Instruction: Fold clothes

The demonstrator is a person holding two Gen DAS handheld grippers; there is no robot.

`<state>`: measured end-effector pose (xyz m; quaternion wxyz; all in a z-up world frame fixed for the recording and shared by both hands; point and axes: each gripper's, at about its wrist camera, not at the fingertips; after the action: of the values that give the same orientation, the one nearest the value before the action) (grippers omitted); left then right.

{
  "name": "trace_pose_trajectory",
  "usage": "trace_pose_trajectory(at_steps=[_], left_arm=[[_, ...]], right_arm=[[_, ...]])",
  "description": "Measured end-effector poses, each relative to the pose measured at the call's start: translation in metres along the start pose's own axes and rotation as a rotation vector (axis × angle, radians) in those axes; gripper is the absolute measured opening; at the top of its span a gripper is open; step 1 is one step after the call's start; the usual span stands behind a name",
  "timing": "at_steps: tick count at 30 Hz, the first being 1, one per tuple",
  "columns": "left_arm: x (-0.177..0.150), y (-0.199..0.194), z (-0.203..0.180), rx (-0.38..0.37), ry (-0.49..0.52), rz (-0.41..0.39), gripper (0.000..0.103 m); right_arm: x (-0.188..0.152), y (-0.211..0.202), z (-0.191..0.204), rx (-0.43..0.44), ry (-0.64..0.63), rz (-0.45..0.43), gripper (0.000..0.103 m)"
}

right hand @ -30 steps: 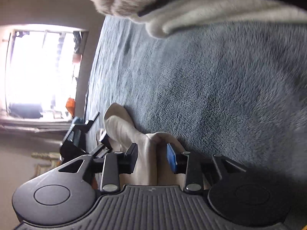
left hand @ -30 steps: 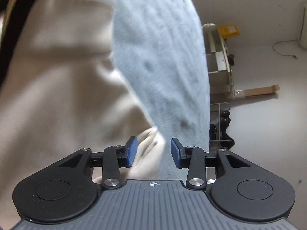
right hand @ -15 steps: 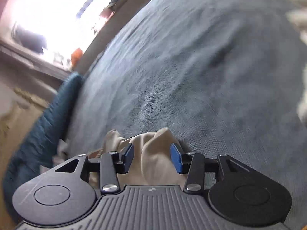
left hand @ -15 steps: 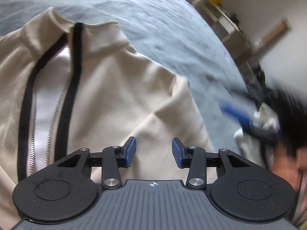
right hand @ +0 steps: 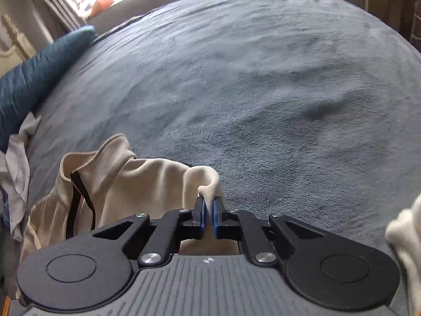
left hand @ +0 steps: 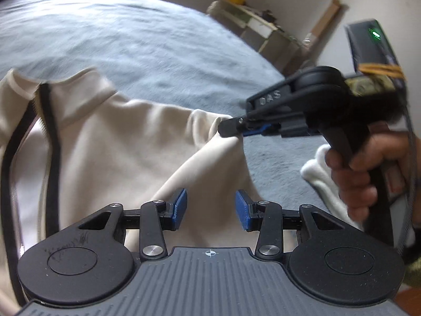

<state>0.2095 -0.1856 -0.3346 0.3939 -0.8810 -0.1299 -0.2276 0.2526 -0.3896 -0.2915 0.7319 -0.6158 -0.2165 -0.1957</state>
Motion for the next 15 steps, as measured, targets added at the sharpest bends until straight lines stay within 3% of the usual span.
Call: trace_pose_trajectory(at_steps=[5, 11, 15], left_arm=[[0.013, 0.025, -0.009, -0.057, 0.093, 0.01, 0.041], [0.032, 0.046, -0.008, -0.206, 0.171, 0.036, 0.041], [0.041, 0.05, -0.008, -0.233, 0.25, 0.054, 0.041]], right_arm=[[-0.006, -0.008, -0.003, -0.031, 0.029, -0.028, 0.005], [-0.002, 0.003, -0.007, -0.017, 0.01, -0.043, 0.005], [-0.003, 0.012, -0.019, -0.012, 0.017, -0.033, 0.004]])
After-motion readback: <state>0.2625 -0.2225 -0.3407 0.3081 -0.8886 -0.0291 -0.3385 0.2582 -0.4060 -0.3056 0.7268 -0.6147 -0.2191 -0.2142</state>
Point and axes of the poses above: each gripper's, at about its wrist camera, not at the fingertips, and y roughly the way its jaws point, z to its left, x to its top, and after that the axes turned 14 degrees about -y, right-handed
